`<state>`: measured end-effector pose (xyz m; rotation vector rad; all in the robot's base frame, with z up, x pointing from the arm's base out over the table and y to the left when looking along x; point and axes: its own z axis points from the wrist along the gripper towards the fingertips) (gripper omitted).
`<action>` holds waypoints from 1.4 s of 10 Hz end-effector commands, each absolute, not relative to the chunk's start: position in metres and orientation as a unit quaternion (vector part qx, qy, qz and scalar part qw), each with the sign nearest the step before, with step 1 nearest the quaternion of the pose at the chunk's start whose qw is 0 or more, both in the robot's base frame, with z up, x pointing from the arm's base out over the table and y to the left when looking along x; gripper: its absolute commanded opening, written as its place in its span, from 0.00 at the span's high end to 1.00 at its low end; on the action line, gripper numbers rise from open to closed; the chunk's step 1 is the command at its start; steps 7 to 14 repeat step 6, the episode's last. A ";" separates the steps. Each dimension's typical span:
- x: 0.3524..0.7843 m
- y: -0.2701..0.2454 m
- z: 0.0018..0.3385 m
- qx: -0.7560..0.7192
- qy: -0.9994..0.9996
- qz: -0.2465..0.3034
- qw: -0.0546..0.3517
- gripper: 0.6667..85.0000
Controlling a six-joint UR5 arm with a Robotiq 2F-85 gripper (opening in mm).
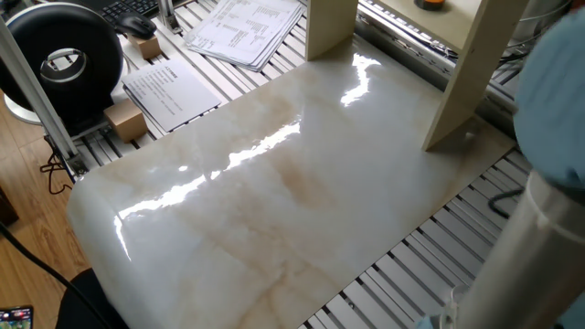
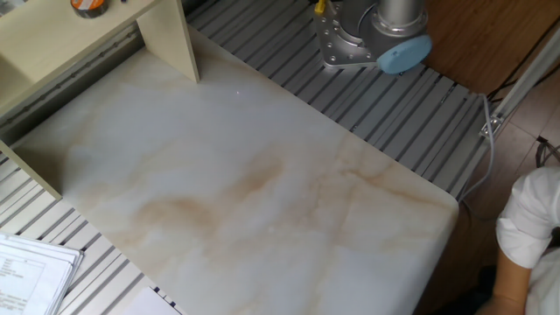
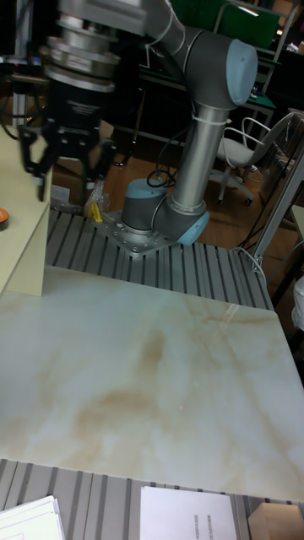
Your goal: Put the object on the shelf
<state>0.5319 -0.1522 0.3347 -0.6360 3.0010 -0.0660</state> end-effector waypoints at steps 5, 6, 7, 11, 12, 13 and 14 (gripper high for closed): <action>0.536 -0.062 0.339 -0.143 0.989 -0.002 0.045 0.35; 0.537 -0.057 0.335 -0.139 0.989 0.001 0.044 0.33; 0.537 -0.057 0.335 -0.139 0.989 0.001 0.044 0.33; 0.537 -0.057 0.335 -0.139 0.989 0.001 0.044 0.33; 0.537 -0.057 0.335 -0.139 0.989 0.001 0.044 0.33; 0.537 -0.057 0.335 -0.139 0.989 0.001 0.044 0.33; 0.537 -0.057 0.335 -0.139 0.989 0.001 0.044 0.33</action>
